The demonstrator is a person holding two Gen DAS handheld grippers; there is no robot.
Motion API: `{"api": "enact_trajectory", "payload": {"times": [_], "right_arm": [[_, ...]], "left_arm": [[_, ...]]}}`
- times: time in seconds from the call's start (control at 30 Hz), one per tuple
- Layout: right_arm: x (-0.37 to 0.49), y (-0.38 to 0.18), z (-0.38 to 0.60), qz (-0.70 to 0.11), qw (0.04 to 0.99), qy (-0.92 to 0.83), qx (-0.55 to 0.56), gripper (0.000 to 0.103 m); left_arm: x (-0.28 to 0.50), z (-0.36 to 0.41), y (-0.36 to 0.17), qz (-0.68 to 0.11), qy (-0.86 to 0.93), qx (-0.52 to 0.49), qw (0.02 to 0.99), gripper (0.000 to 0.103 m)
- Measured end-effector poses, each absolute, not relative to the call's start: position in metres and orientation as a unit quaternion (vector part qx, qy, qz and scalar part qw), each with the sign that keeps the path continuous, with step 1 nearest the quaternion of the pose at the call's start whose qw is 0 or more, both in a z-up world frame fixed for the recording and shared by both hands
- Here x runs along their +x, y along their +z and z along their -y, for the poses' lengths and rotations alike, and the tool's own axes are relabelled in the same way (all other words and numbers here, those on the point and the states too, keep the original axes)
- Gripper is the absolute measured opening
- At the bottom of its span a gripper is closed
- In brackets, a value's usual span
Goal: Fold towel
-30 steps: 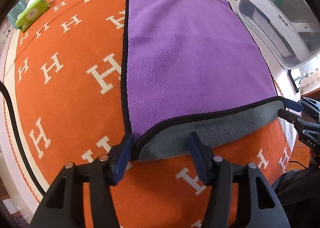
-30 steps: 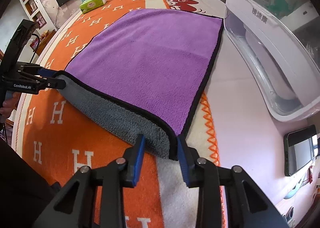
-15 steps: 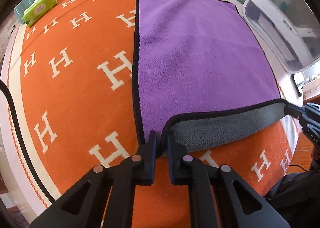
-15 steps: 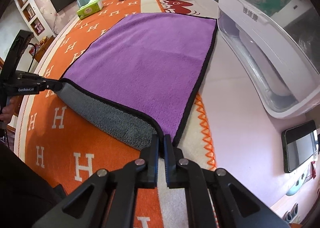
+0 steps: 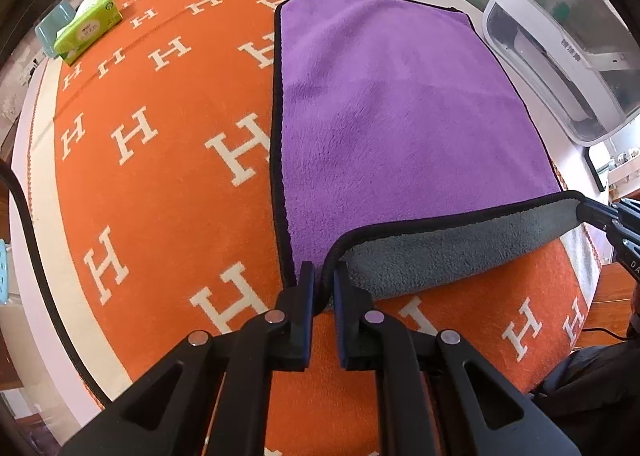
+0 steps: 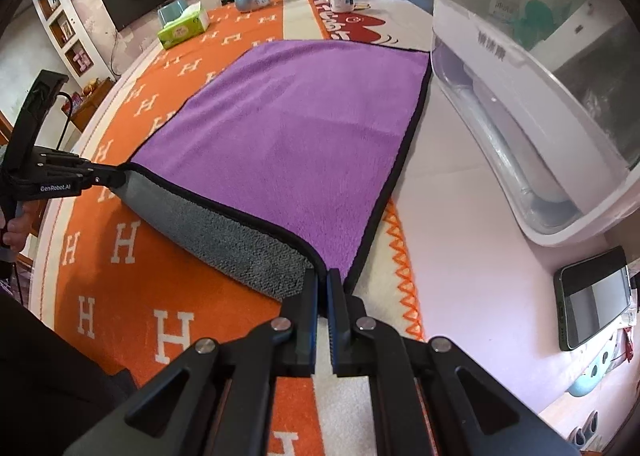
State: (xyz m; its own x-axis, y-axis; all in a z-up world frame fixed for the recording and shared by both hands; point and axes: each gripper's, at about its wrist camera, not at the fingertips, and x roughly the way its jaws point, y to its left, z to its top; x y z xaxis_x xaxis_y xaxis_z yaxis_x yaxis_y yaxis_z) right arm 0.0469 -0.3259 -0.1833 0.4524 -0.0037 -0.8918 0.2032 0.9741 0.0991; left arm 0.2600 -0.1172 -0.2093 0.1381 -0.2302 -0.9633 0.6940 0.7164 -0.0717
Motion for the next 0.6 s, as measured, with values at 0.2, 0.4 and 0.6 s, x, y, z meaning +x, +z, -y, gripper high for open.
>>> {"api": "enact_trajectory", "payload": {"times": [0.2,0.4,0.6], "right_arm": [[0.048,-0.165,0.332,-0.502,0.856,-0.064,0.102,0.004],[0.057,-0.141,0.335,-0.479,0.872,-0.073,0.073,0.004],[0.071,-0.111,0.342,-0.435,0.895,-0.086,0.040,0.004]], "left_arm": [[0.257,0.121,-0.186,-0.554,-0.320,0.204,0.741,0.007],[0.262,0.125,-0.158,-0.520,-0.318,0.196,0.768,0.006],[0.278,0.133,-0.121,-0.475,-0.316,0.185,0.800,0.006]]}}
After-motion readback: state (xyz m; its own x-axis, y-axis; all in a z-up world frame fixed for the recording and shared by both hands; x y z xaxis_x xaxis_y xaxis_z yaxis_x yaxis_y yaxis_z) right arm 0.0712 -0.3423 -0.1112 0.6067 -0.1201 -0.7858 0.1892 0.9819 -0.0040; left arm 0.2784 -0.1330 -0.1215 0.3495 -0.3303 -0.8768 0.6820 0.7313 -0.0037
